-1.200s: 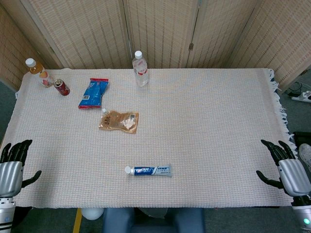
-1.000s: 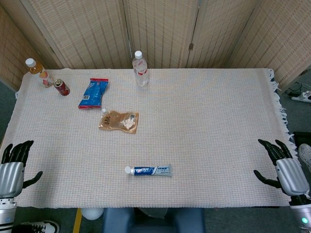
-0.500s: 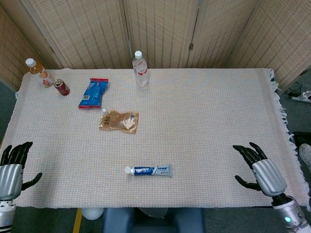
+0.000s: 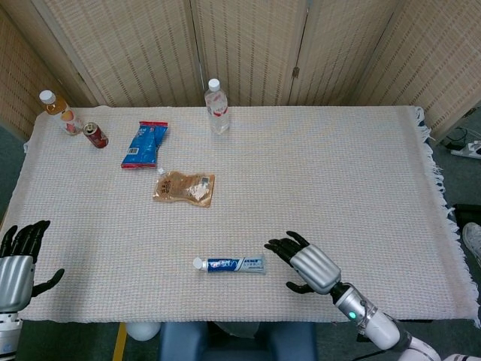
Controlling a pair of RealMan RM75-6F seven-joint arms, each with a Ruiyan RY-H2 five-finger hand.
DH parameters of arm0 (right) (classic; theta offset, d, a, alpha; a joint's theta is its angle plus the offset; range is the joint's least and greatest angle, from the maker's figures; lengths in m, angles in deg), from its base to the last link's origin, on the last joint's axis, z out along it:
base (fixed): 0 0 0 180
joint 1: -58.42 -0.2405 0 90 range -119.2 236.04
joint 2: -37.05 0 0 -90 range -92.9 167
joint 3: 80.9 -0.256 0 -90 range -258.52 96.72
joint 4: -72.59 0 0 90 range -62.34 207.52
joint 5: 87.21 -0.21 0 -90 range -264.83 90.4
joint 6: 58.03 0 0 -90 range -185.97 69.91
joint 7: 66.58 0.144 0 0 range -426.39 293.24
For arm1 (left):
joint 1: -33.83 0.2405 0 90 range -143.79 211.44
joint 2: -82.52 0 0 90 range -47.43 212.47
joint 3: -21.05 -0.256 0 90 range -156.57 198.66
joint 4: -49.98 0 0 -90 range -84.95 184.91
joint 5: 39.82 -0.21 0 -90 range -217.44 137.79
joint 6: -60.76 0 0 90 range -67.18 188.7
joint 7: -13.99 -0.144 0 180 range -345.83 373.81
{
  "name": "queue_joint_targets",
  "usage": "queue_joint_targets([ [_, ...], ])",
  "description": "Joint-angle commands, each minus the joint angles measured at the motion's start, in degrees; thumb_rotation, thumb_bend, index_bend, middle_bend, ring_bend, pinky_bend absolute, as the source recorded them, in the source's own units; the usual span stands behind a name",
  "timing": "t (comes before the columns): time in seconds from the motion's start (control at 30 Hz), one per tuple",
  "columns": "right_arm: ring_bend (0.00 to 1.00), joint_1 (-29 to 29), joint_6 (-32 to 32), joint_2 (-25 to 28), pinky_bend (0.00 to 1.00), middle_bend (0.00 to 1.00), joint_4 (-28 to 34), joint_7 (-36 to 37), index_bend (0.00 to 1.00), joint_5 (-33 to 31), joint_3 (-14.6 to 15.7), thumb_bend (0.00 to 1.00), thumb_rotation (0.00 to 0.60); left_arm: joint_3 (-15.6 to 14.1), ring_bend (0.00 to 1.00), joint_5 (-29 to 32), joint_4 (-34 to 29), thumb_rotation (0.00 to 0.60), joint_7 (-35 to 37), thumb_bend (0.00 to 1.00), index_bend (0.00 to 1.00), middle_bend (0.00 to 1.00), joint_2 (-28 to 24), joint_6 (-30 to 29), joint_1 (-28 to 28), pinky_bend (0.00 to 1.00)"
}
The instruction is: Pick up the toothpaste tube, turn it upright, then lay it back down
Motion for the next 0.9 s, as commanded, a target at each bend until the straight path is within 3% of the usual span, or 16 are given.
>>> queue_joint_targets([
  [0.03, 0.13, -4.54, 4.46, -7.59, 0.07, 0.12, -4.21, -4.56, 0.11, -5.57, -3.25, 0.32, 0.6, -0.01, 0.12, -0.12, -0.3, 0.6, -0.14, 0.25, 0.11, 0.13, -0.17, -0.05, 0.08, 0.0],
  [0.37, 0.12, -10.77, 7.96, -19.95, 0.07, 0.11, -13.82, -10.77, 0.1, -12.4, -5.55, 0.3, 0.6, -0.21, 0.12, 0.08, -1.18, 0.6, -0.7, 0.25, 0.11, 0.13, -0.74, 0.09, 0.53, 0.0],
  [0.67, 0.11, -14.63, 9.8, -25.56, 0.07, 0.08, -20.98, -12.63, 0.09, -16.83, -6.58, 0.3, 0.6, -0.28, 0.12, 0.05, -1.4, 0.6, -1.27, 0.25, 0.11, 0.13, -1.04, 0.88, 0.33, 0.0],
  [0.9, 0.11, -17.0, 8.34, -28.73, 0.07, 0.08, -26.59, -14.19, 0.09, -19.57, -9.02, 0.3, 0.6, -0.27, 0.12, 0.46, -1.13, 0.6, -1.48, 0.25, 0.12, 0.13, -0.97, 1.38, 0.31, 0.0],
])
